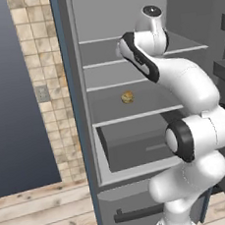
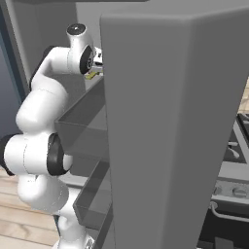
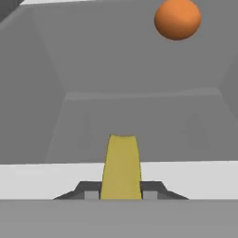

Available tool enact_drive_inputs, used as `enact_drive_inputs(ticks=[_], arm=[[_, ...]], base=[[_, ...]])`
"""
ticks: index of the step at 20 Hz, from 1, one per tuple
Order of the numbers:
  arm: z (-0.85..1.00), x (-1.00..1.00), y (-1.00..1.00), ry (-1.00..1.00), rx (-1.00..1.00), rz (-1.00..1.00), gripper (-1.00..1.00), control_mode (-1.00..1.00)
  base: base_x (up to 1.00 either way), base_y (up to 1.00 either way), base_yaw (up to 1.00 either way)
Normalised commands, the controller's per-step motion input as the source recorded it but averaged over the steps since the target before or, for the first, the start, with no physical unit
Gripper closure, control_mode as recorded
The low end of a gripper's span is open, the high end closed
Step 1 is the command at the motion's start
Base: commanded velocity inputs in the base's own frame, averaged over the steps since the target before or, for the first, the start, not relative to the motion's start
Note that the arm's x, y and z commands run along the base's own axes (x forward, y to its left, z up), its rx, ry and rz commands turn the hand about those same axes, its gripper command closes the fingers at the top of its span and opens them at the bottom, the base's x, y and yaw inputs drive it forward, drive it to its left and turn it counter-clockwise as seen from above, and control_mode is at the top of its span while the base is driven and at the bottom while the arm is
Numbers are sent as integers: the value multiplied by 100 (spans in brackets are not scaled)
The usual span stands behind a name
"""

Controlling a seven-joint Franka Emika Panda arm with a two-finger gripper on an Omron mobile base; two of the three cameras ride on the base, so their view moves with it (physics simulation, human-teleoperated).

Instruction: Pick the egg and butter from the fridge and place them by the bowl for mixing.

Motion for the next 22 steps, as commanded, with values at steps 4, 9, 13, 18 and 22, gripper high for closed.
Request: enact_drive_inputs(ticks=[4,9,13,18,22], arm=[[6,-62,11,0,11,-5,100,-100],[4,-68,19,-2,5,-2,100,-100],[0,-66,27,-2,0,0,100,-100],[5,-54,29,0,0,0,100,-100],[12,-53,23,0,0,0,100,-100]], base=[[0,0,0],[0,0,0],[0,0,0],[0,0,0],[0,0,0]])
